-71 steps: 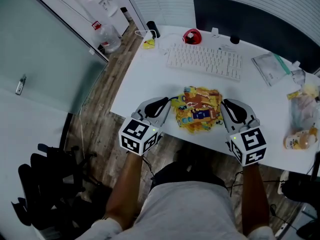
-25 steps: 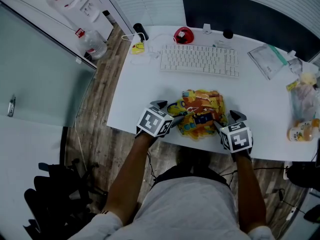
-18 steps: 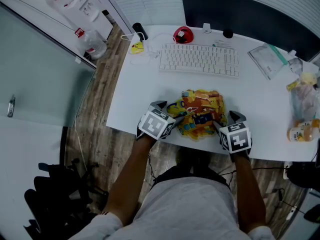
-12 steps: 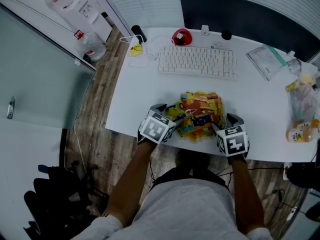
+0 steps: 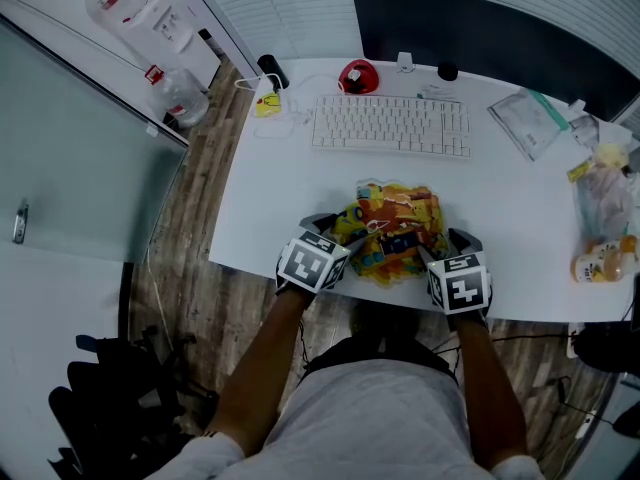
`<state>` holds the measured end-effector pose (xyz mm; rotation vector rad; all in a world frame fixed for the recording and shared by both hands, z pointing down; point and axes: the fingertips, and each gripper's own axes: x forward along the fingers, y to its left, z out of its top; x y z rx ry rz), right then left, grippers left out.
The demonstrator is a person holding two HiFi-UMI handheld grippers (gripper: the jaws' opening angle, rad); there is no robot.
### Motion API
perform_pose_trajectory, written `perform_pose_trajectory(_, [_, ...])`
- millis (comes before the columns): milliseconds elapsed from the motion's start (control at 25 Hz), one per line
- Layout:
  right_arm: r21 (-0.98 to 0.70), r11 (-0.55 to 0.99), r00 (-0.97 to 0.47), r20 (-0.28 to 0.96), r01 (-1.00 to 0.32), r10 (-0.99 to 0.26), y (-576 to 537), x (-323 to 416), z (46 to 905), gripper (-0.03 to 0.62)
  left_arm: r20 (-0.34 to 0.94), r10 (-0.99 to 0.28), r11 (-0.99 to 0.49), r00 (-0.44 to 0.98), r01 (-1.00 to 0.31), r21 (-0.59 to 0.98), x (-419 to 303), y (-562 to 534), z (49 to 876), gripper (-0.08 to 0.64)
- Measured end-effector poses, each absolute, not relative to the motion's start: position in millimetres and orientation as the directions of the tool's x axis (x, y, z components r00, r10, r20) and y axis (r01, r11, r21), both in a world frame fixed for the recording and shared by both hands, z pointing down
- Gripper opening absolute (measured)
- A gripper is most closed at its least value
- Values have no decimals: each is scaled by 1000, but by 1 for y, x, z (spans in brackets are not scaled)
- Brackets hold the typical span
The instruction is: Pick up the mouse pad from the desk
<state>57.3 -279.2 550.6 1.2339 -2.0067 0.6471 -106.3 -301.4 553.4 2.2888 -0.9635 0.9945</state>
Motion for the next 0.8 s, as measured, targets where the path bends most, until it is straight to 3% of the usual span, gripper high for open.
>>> perform_pose_trajectory(440, [-58,448,-333,754,-892,-566,-279,59,547,276,643,-425,-662,638,-703,260,-99,-298,533,181])
perform_pose_trajectory(800, [-182,539,-502,677,-823,-538,-281,66,535,276,415,-458,-824,786,-550,134,-96,-290,482,135])
